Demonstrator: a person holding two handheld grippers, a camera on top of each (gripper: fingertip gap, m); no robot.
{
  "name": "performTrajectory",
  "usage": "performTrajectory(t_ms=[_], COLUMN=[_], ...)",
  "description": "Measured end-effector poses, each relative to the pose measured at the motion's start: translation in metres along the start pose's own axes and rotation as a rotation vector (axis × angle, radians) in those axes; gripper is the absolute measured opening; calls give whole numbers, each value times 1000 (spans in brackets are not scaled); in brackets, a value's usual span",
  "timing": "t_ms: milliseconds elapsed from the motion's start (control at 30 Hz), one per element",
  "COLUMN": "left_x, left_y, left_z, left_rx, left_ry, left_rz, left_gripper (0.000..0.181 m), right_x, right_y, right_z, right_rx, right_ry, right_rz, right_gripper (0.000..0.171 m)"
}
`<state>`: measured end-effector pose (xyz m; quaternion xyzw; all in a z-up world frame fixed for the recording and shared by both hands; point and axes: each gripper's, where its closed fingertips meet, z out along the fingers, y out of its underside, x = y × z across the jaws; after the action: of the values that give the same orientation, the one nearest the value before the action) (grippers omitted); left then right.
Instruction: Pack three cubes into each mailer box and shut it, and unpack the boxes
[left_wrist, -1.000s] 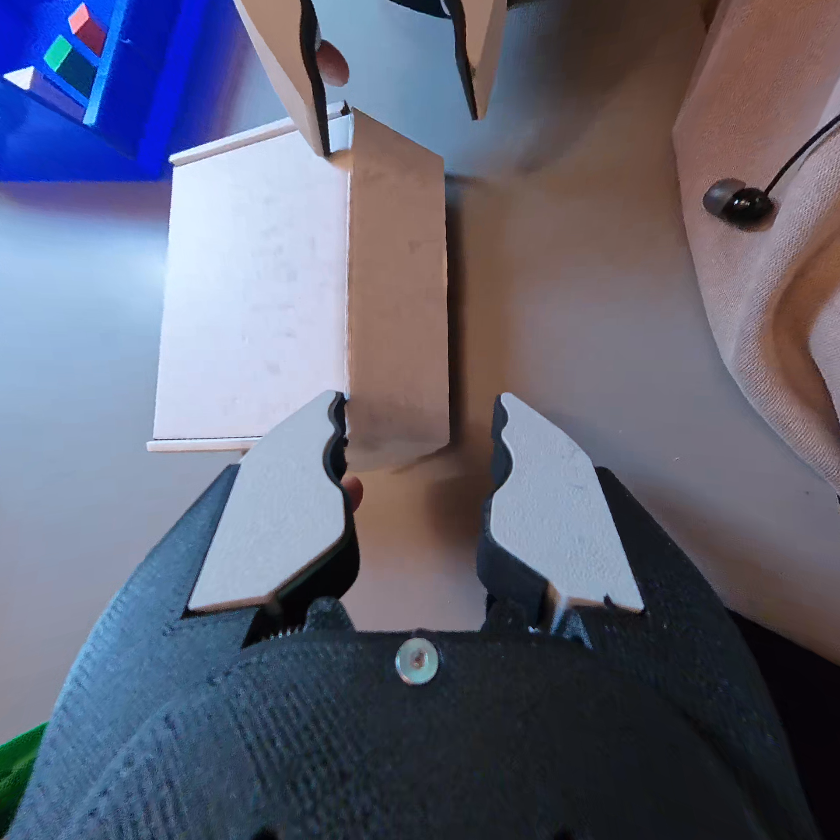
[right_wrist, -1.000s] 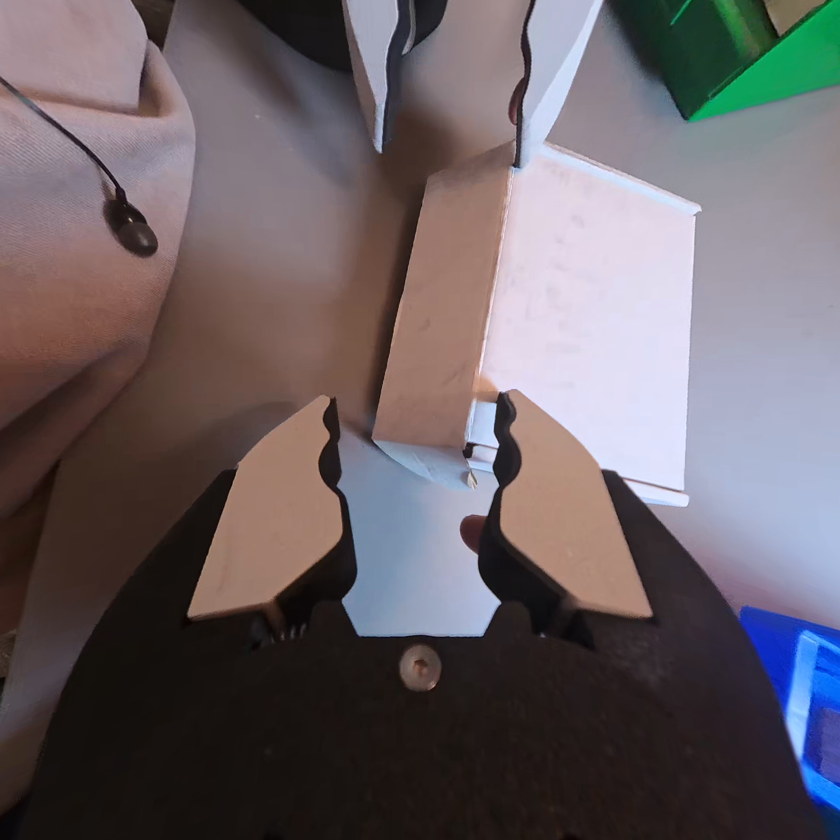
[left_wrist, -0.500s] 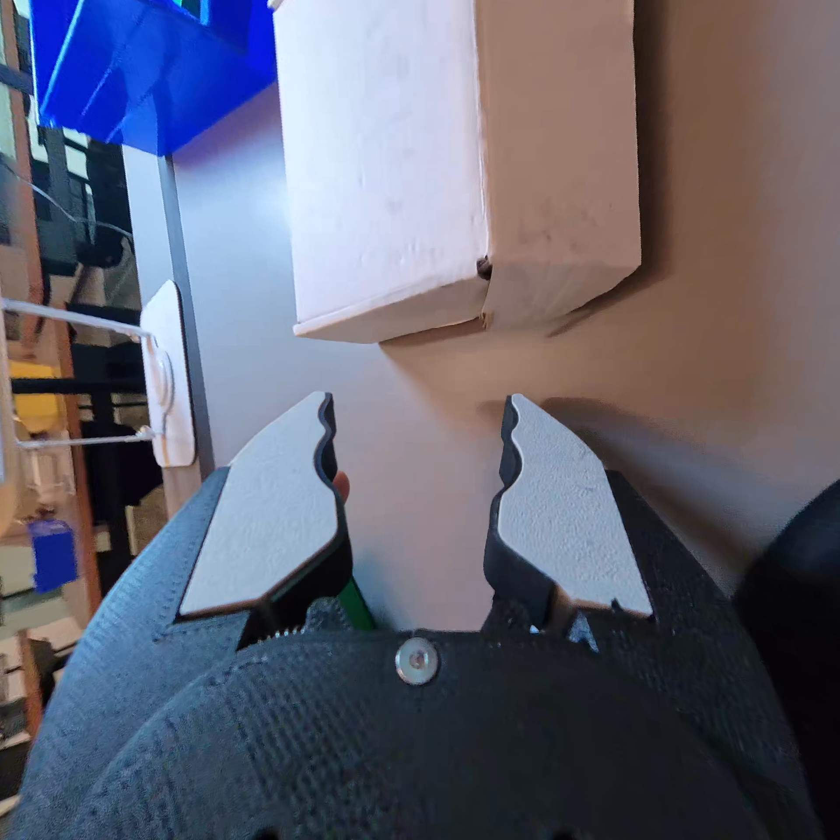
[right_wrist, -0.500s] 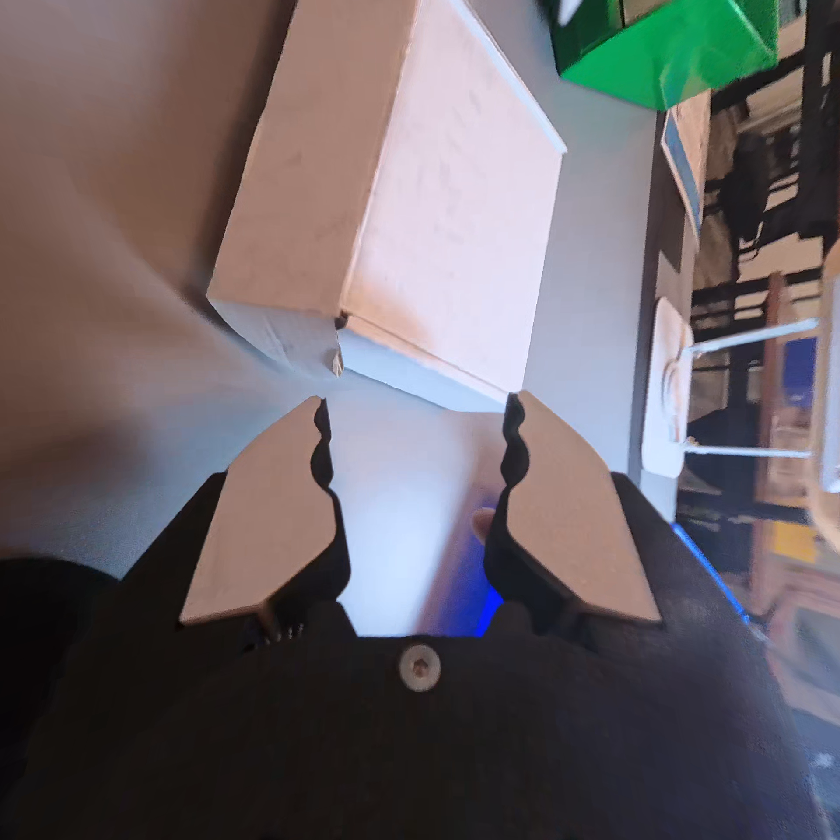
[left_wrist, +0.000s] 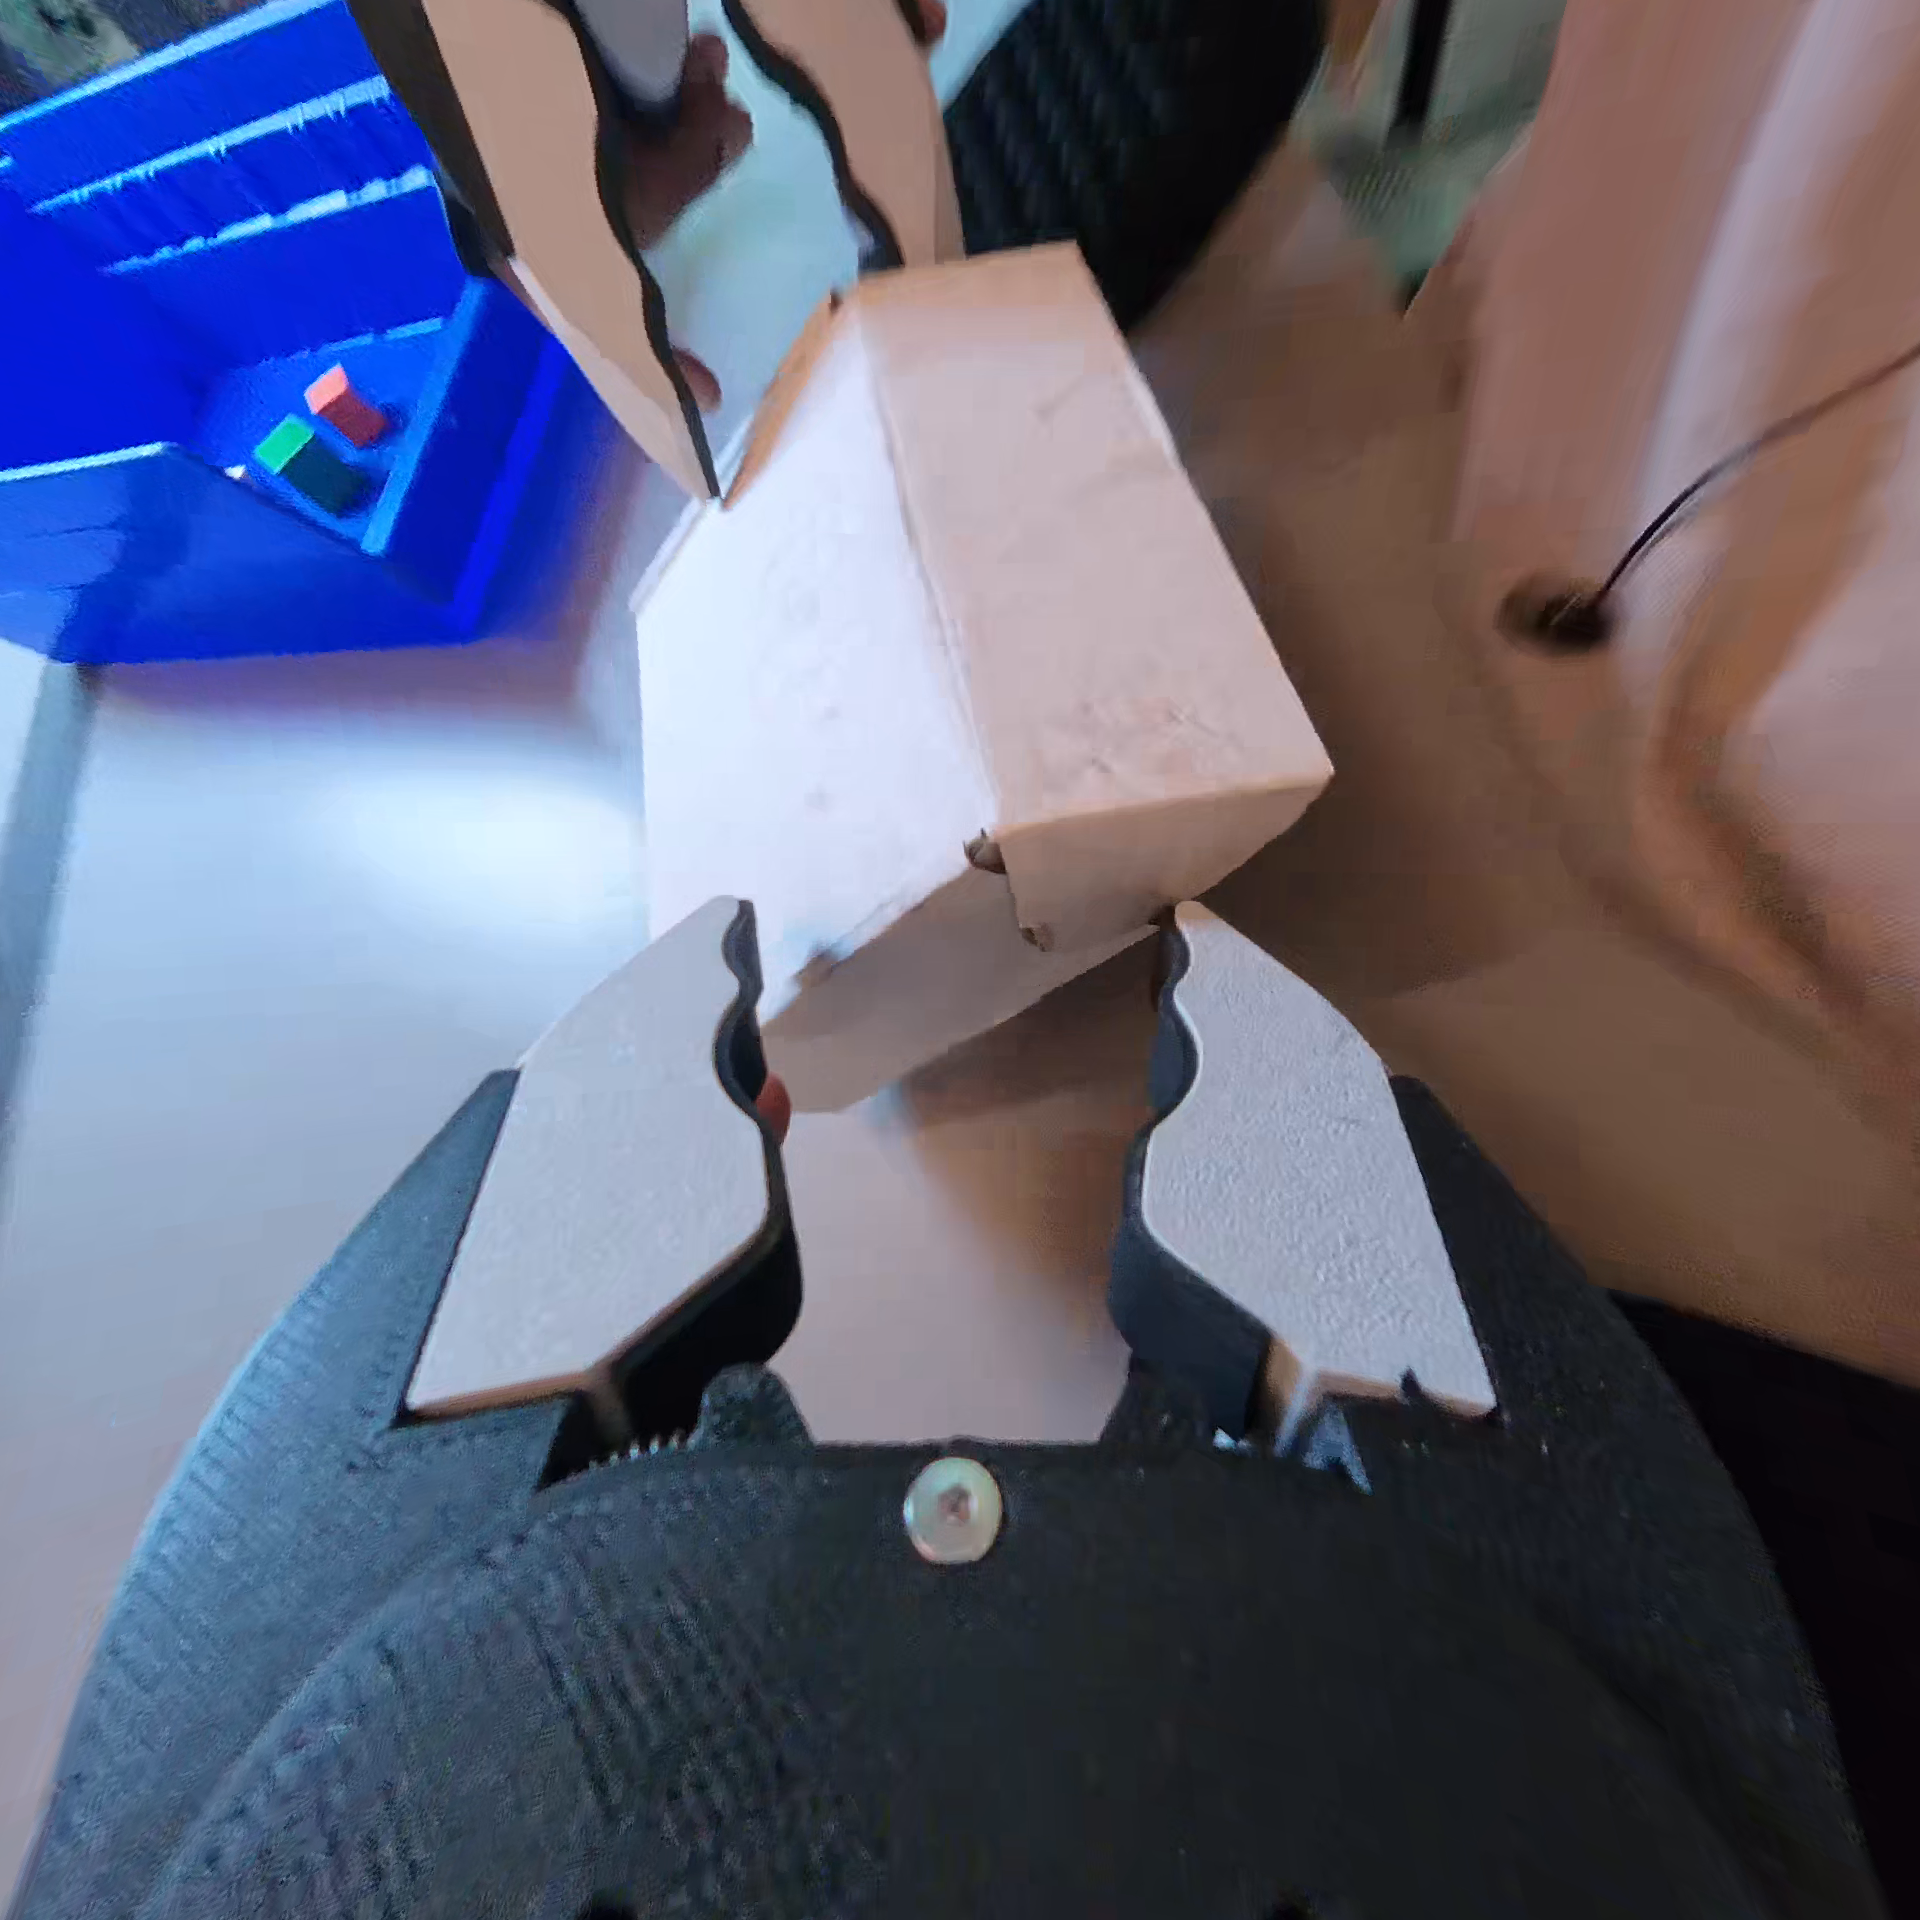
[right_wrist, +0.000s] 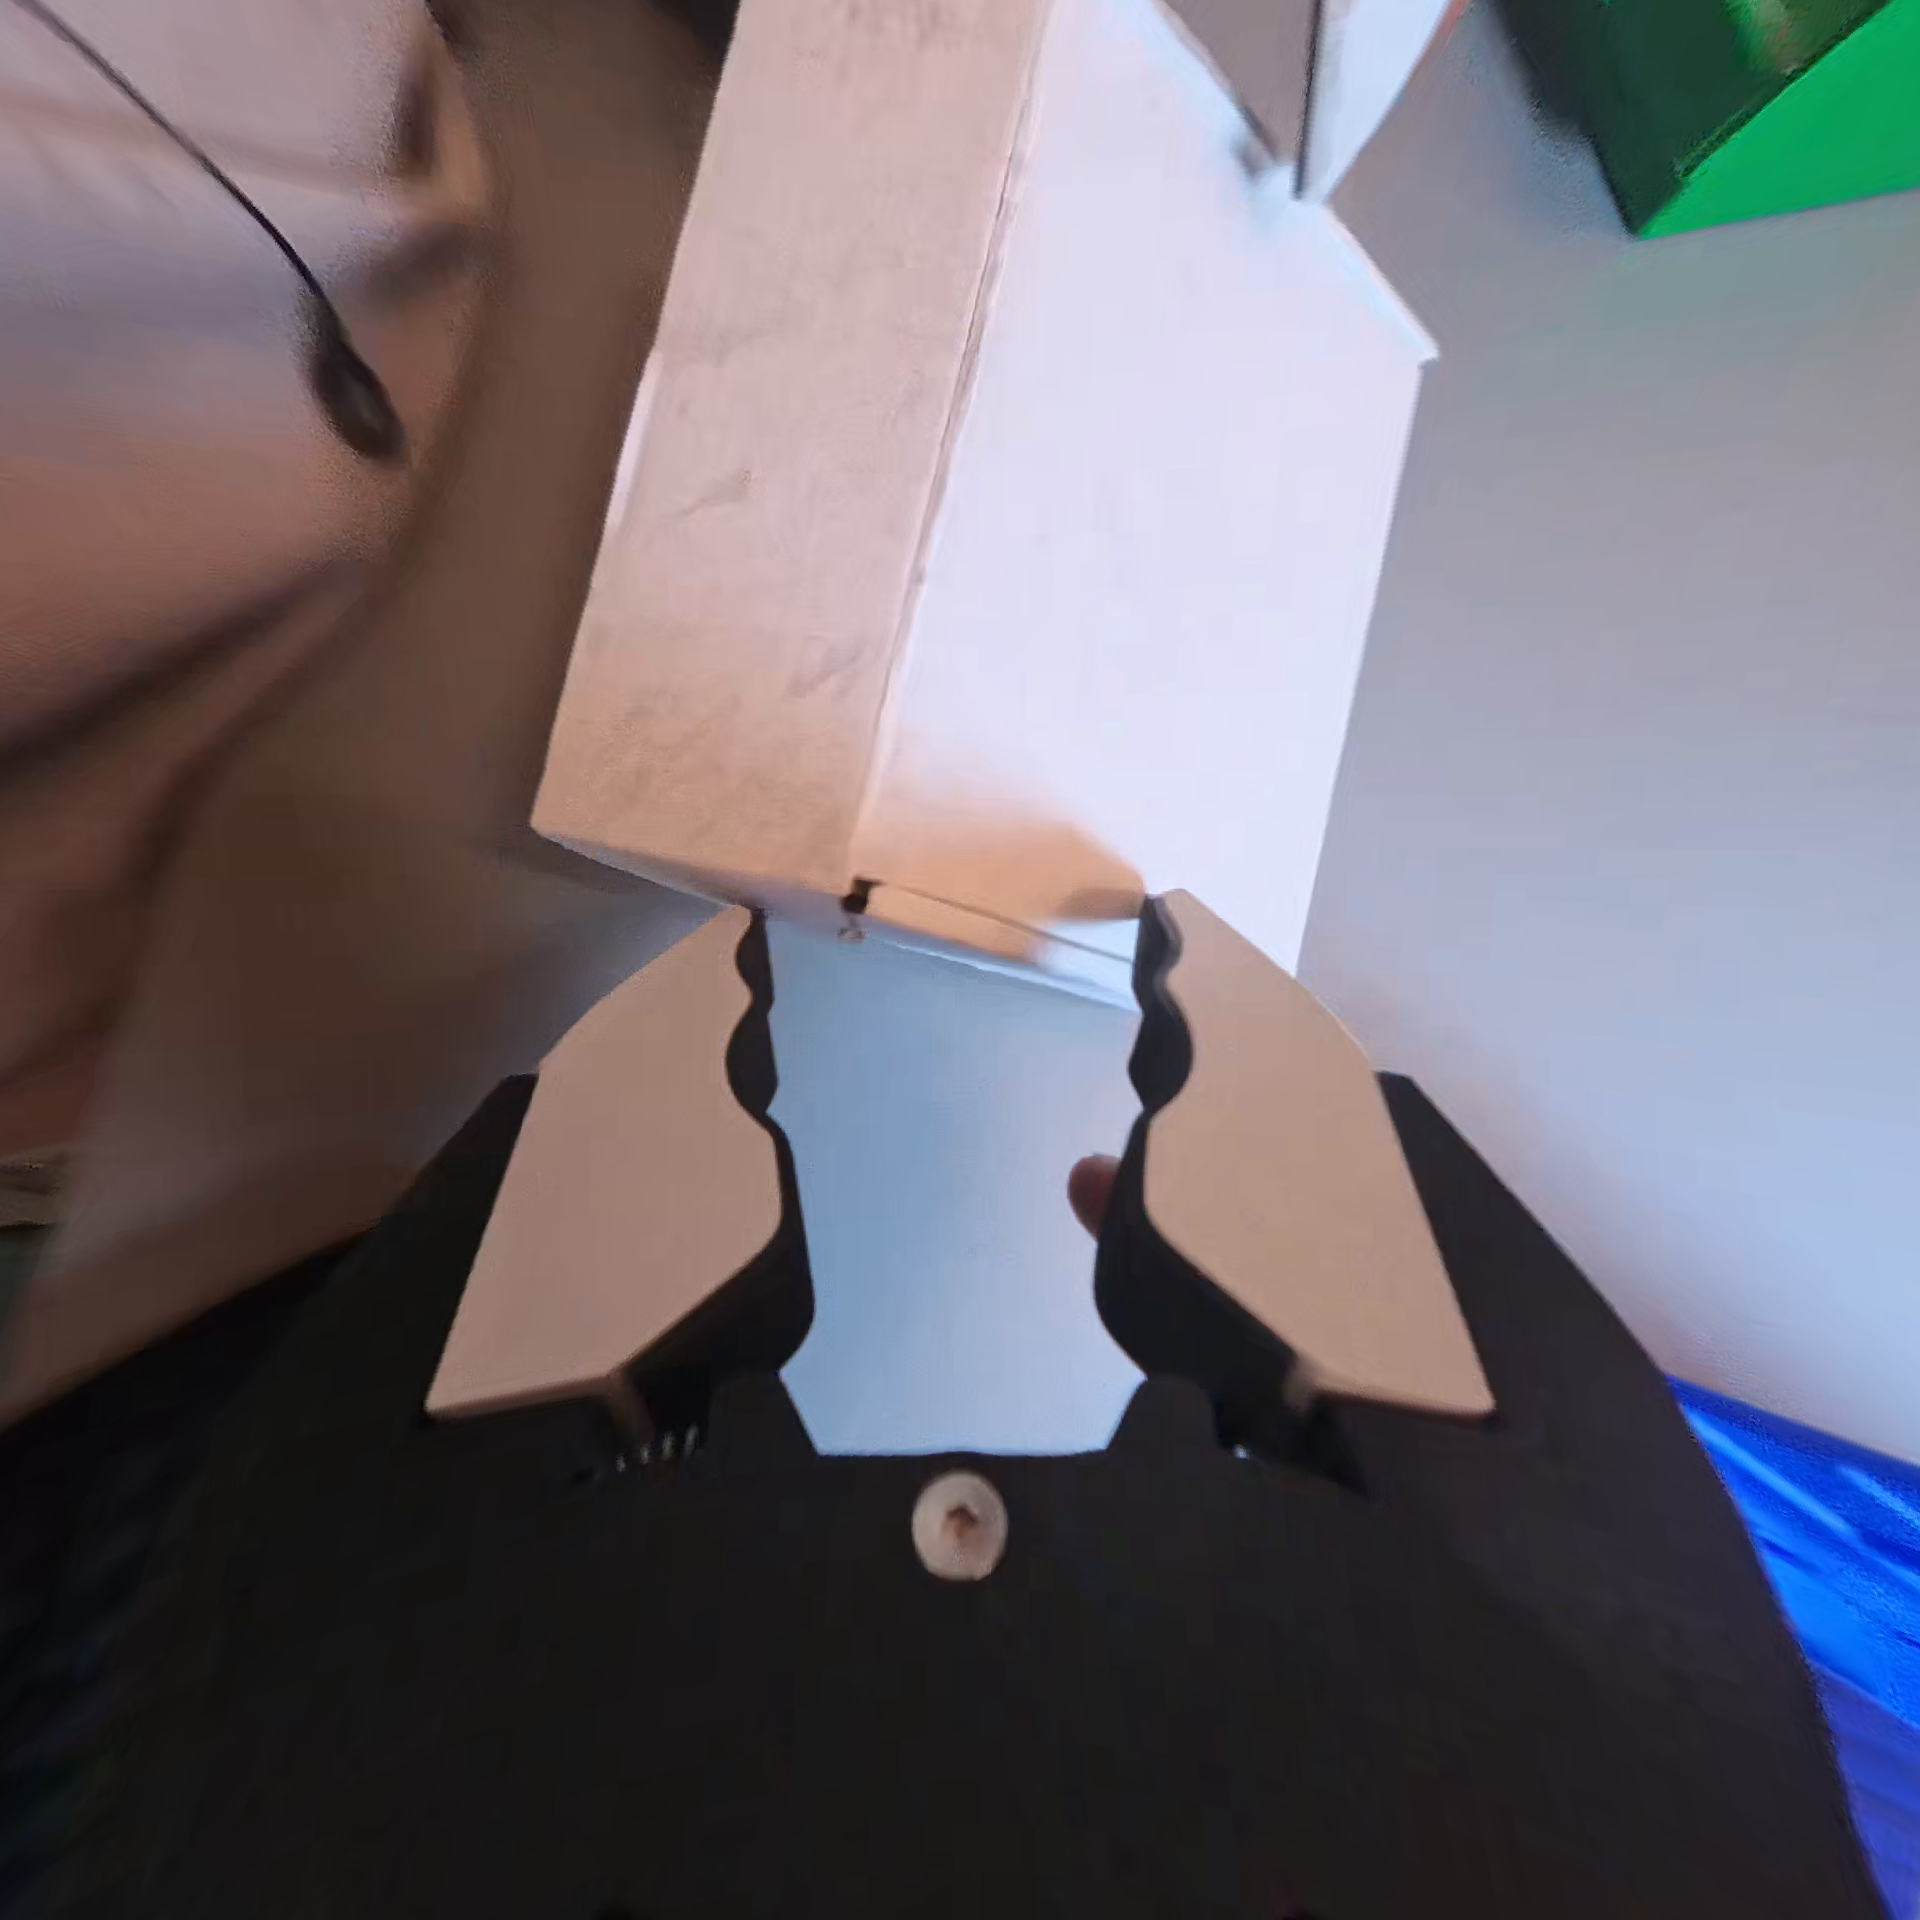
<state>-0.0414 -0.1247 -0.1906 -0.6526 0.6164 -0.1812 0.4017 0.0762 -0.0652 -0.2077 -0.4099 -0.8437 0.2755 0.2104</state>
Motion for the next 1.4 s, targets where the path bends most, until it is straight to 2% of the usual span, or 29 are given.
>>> performTrajectory(t_ms=[33,133,267,467,600,800,967,1033,1167,1400], left_x=[0,-9,-22,-39,-49,-61,-49,-46,-48,-59], left_y=[-9,-26,-10,8,6,4,-5,-10,-16,-26], left_z=[-6,-22,-22,-28,-38,-59,-40,-31,-28,-31], left_rx=[67,263,389,456,461,398,243,223,231,296], left_ry=[38,121,162,124,89,93,157,177,182,144], left_rz=[-68,-258,-442,-523,-480,-360,-204,-171,-145,-217], left_gripper=[74,67,63,58,57,54,59,53,37,33], right_x=[-1,5,19,40,48,51,42,40,42,53], right_y=[-5,-14,-14,-12,-10,-17,-23,-23,-26,-31], right_z=[-7,-23,-27,-31,-33,-49,-39,-32,-31,-41], right_rx=[53,236,453,600,582,510,350,299,300,395], right_ry=[-58,-200,-305,-247,-226,-205,-209,-218,-257,-301], right_rz=[62,247,443,516,511,347,206,178,193,301], right_gripper=[61,53,50,46,48,49,54,50,47,46])
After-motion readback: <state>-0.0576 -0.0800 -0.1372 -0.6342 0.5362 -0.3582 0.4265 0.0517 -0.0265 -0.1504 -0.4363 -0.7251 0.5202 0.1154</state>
